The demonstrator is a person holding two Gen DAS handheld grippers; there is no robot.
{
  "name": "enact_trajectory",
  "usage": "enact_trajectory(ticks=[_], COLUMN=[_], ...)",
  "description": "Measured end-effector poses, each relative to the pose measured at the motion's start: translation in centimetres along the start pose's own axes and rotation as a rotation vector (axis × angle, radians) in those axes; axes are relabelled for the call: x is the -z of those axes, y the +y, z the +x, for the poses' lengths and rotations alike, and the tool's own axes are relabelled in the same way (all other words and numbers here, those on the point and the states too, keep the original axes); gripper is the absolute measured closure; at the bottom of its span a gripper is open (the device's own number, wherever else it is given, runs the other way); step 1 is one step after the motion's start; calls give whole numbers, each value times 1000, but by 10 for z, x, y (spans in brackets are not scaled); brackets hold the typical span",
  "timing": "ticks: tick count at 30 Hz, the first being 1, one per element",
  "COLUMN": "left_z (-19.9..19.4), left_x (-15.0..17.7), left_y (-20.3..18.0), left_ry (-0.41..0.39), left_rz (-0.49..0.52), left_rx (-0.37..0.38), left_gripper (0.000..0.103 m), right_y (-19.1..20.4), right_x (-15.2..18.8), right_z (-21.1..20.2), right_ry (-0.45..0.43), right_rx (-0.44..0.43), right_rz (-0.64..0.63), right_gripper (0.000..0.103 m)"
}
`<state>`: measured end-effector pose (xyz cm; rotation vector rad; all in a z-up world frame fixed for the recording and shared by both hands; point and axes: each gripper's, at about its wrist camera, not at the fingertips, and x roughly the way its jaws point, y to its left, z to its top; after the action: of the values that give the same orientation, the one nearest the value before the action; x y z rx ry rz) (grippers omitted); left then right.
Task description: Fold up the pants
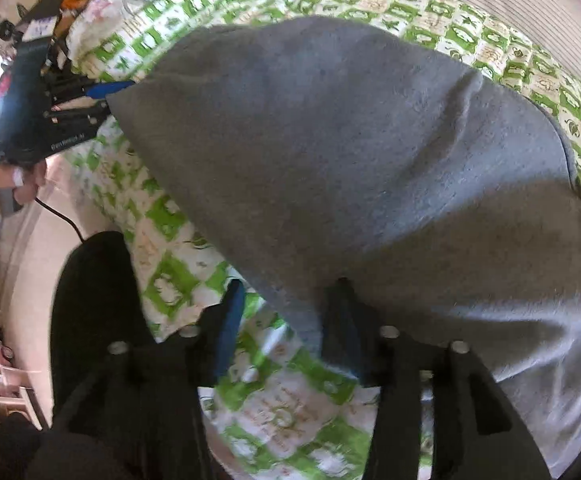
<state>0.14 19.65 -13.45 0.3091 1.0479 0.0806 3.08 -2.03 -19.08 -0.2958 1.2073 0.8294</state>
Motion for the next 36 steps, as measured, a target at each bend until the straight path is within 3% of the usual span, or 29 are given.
enact_trajectory(ticks=[3,8,10,13,16,19,24,27,31,33,36], left_z=[-27,-77,-88,-81,-58,-32,-5,12,23,22,21], left_x=[2,-11,-23,-45,-61,-75,-83,-78,-53,-49,-49], left_y=[4,-4,-11,-32,-67,-108,-165,-182,-187,-185,-186], left_ry=[-29,-131,-177,-198,-195,-151,-71,-4,39,39,48], left_rz=[-27,-59,-116,-232,-276,-288,-232,-204,-185,-187,-179], left_rx=[9,62,141,333,461,575,650,677,687,699,692], left_gripper=[56,48,41,41,41,41,41,41,42,42,42], right_y=[-3,-32,-50,-80,-120,-151,-186,-180,-137,-132,-152], right_x=[1,-21,-33,-58,-87,-108,-122,-113,-87,-82,-95], right_z=[-21,-73,-86,-96,-92,-75,-43,-19,-13,-17,-24], right_ry=[-29,-149,-200,-265,-291,-258,-171,-34,110,113,59], right_rx=[-70,-126,-116,-7,13,29,33,-72,-206,-203,-254], right_rz=[5,68,101,155,248,299,309,271,71,39,131], right_gripper=[52,52,52,54,64,65,65,65,65,65,65])
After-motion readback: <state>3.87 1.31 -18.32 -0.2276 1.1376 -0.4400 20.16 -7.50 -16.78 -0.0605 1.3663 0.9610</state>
